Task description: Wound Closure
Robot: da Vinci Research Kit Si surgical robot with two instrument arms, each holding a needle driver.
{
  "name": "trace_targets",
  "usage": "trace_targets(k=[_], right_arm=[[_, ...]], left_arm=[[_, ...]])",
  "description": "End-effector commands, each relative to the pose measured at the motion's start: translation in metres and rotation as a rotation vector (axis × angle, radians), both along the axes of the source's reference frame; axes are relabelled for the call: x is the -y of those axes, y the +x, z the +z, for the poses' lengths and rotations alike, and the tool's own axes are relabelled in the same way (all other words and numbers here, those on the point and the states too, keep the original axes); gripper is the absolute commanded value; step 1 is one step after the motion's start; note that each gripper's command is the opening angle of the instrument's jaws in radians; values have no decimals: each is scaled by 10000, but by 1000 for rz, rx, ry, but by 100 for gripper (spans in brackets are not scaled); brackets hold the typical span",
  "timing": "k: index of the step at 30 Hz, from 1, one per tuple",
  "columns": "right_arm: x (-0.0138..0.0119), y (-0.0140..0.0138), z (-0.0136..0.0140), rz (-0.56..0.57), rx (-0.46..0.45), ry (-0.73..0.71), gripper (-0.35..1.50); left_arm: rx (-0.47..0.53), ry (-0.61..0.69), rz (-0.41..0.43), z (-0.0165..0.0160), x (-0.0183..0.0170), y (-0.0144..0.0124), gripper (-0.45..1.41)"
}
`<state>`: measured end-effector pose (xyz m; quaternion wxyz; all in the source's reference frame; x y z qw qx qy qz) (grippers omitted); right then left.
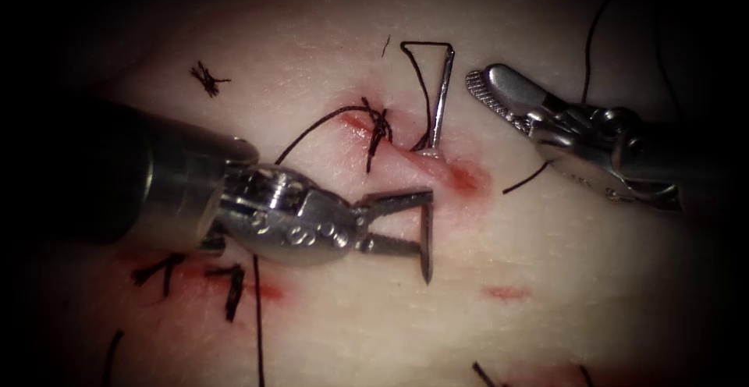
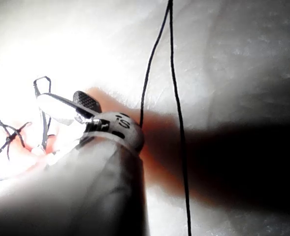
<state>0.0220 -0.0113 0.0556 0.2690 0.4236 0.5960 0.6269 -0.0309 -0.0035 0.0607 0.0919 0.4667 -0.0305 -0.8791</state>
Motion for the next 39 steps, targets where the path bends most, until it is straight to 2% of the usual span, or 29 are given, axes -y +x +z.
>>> trace_targets(k=[1, 5, 7, 10, 13, 19, 27, 30, 34, 39], right_arm=[[-4, 9, 2, 0, -2, -2, 121], [-4, 9, 3, 0, -2, -2, 121], [-3, 9, 3, 0, -2, -2, 120], [-3, 9, 3, 0, -2, -2, 120], [-3, 9, 3, 1, -2, -2, 120], [-3, 9, 3, 0, -3, -2, 118], [-2, 9, 2, -9, -10, 0, 113], [-2, 8, 2, -22, -2, 5, 113], [-1, 2, 2, -99, 51, 34, 88], [-6, -2, 1, -135, 128, -148, 94]], left_arm=[[0, -6, 1, 6, 2, -7, 27], [7, -10, 6, 9, 3, -13, 19], [10, -16, 8, 10, 2, -15, 9], [30, -16, 8, 11, -1, -16, -45], [57, -7, 21, 11, -4, -15, -45], [157, 152, 12, 1, 0, -16, -45], [267, 520, -49, -31, 13, -13, -45], [275, 678, -76, -47, 18, -7, -45], [274, 828, -90, -71, 24, 0, -45], [314, 938, -100, -98, 23, 5, -45]])
